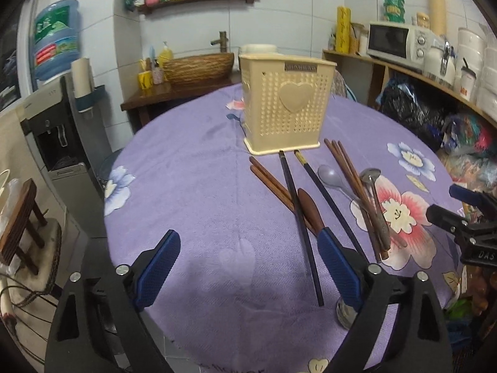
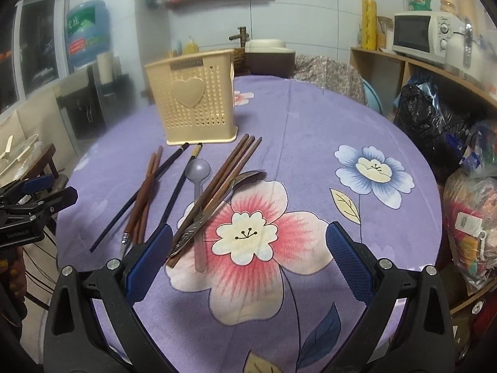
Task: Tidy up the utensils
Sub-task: 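Move the left tool down over the black chopstick beside the holder, then close the left tool on the black chopstick while the right tool approaches the wooden spoon, then grasp the wooden-handled spoon with the right tool and lift it, then drop the black chopstick and spoon into the holder with both tools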
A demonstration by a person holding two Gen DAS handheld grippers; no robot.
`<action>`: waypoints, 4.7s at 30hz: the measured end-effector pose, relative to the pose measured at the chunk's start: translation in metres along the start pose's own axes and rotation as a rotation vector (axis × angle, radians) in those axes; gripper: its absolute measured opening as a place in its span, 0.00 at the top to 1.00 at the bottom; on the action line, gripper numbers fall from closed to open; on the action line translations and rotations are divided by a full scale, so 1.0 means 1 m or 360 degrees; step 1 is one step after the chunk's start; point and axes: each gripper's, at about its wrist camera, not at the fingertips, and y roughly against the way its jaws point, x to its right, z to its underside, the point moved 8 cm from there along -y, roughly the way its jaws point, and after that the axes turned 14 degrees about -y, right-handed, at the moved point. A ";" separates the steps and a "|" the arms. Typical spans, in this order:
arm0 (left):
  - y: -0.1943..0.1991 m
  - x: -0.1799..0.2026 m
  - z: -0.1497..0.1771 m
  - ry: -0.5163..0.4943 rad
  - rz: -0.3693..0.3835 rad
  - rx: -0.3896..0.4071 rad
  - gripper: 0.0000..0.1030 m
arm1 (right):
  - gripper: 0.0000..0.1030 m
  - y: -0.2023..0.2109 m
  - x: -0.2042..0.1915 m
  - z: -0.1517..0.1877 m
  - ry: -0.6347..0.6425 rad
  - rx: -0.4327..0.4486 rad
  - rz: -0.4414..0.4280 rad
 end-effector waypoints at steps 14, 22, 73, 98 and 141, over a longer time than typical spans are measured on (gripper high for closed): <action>-0.032 -0.011 -0.005 0.0104 0.0171 -0.0115 0.39 | 0.20 -0.056 0.003 -0.019 -0.0213 -0.0251 -0.0137; -0.045 -0.011 -0.015 0.0063 0.0228 -0.0132 0.48 | 0.23 -0.067 -0.001 -0.030 -0.0230 -0.0256 -0.0134; -0.085 -0.063 -0.061 0.0194 0.0201 -0.0167 0.92 | 0.57 -0.100 -0.146 0.001 0.0168 -0.0548 -0.0374; 0.038 -0.083 -0.092 0.0213 0.0235 0.0319 0.92 | 0.84 0.003 -0.130 -0.029 -0.0027 -0.0453 -0.0825; 0.000 -0.094 -0.268 0.0141 0.0085 0.0557 0.92 | 0.84 -0.052 -0.125 -0.277 0.0087 0.0154 -0.0446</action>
